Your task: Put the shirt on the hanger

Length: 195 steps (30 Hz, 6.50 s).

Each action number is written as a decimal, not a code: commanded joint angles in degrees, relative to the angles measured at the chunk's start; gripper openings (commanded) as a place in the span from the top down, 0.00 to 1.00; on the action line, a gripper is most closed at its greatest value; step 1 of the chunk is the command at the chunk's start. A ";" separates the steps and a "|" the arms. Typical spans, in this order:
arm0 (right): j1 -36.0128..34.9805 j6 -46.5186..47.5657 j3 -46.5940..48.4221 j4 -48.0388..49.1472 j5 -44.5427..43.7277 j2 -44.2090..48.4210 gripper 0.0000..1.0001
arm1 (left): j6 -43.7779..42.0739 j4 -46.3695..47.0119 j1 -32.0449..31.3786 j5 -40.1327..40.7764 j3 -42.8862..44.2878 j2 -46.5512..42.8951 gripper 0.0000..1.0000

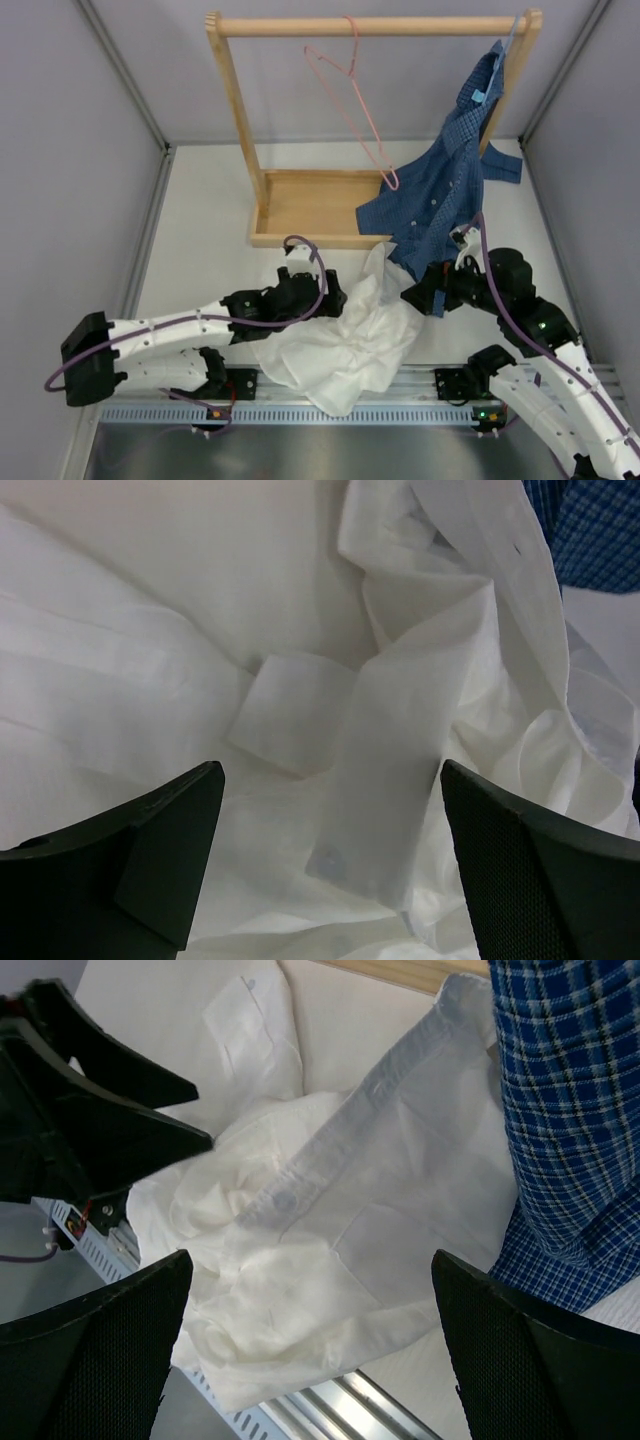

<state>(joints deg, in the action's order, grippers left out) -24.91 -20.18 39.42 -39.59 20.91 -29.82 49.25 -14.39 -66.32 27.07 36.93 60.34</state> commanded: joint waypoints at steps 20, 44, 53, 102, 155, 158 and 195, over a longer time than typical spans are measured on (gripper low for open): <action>-0.85 1.46 6.45 8.13 8.09 -0.41 0.01 | -20.07 3.51 3.40 -26.45 18.69 -1.09 1.00; -0.93 3.50 5.50 -2.44 7.03 3.20 0.03 | -17.01 21.16 -28.33 -25.39 7.56 15.25 1.00; -9.42 -1.43 -3.82 6.80 4.77 -5.85 0.19 | 8.31 10.53 -29.12 -7.04 -8.00 6.29 1.00; -33.10 -12.25 -14.10 25.71 -23.99 9.44 0.80 | -11.63 -2.15 7.53 6.52 14.15 1.99 1.00; -33.45 8.80 33.98 10.16 -48.65 -24.67 1.00 | -28.97 -24.02 7.26 11.45 50.88 3.37 1.00; -33.45 -1.50 28.27 3.14 -56.93 -22.31 1.00 | -20.88 -17.72 4.46 6.34 42.47 7.77 1.00; -33.54 16.76 12.26 17.08 -39.72 -23.97 0.74 | -11.64 -5.29 -13.74 4.14 20.99 8.22 0.95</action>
<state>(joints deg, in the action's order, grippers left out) -58.35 -4.99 49.30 -30.28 -15.38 -54.54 38.92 -21.39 -80.01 33.85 58.06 71.05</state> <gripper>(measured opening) 0.381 0.037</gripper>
